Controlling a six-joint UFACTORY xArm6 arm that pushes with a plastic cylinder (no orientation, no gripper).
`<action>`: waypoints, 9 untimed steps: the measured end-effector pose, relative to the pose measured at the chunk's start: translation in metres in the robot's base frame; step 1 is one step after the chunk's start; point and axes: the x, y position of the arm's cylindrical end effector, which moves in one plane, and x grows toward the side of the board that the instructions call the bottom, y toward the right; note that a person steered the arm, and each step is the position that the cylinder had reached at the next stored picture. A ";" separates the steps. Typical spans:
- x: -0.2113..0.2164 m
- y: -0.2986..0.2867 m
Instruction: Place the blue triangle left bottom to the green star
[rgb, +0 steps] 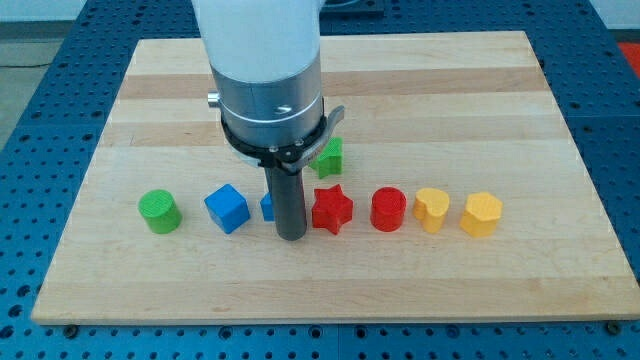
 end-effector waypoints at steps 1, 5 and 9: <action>-0.007 -0.003; -0.014 -0.025; -0.035 -0.011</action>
